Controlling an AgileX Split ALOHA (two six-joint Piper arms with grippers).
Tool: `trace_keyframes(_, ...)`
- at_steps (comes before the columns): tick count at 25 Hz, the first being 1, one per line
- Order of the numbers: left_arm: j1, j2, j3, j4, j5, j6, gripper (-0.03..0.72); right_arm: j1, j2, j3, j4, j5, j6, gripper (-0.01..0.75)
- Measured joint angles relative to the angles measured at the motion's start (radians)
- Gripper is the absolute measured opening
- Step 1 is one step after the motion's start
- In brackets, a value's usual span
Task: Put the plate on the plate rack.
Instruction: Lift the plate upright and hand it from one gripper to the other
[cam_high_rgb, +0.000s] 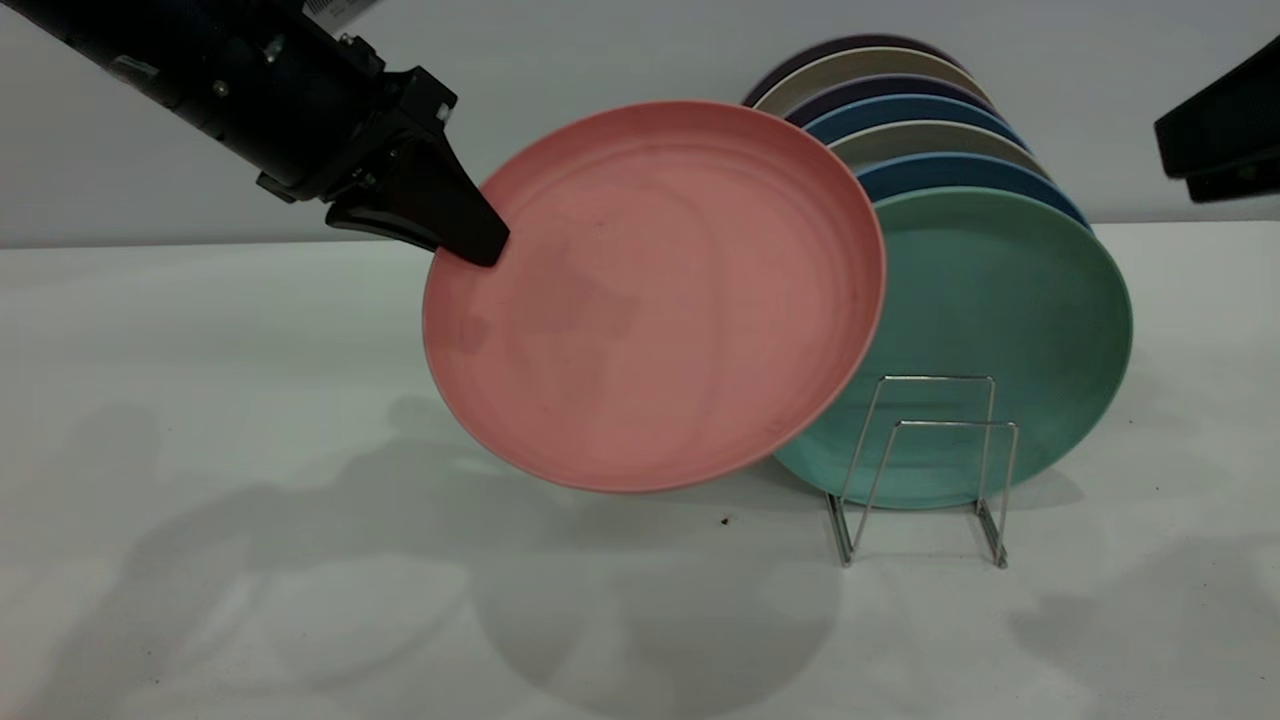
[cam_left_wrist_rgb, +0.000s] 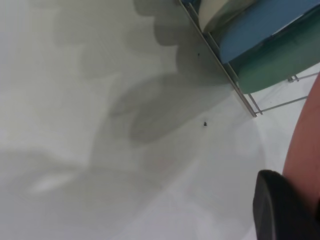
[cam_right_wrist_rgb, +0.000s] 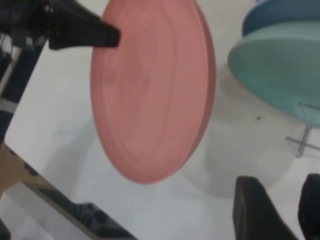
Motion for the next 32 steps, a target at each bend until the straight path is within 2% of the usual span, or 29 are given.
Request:
trace_keyframes(13, -0.037, 0.000, 0.000, -0.033, 0.013, 0.001, 0.018, 0.014, 0.000, 0.015, -0.014, 0.023, 0.013, 0.244)
trace_keyframes(22, -0.088, 0.000, 0.000, -0.043, 0.015, 0.001, 0.018, 0.163, 0.053, 0.015, -0.009, -0.047, 0.013, 0.372)
trace_keyframes(26, -0.097, 0.000, 0.000, -0.046, 0.013, 0.001, 0.018, 0.205, 0.082, 0.015, 0.019, -0.093, 0.002, 0.379)
trace_keyframes(32, -0.097, 0.000, 0.000, -0.057, 0.013, 0.001, 0.018, 0.207, 0.102, 0.015, 0.047, -0.136, -0.019, 0.379)
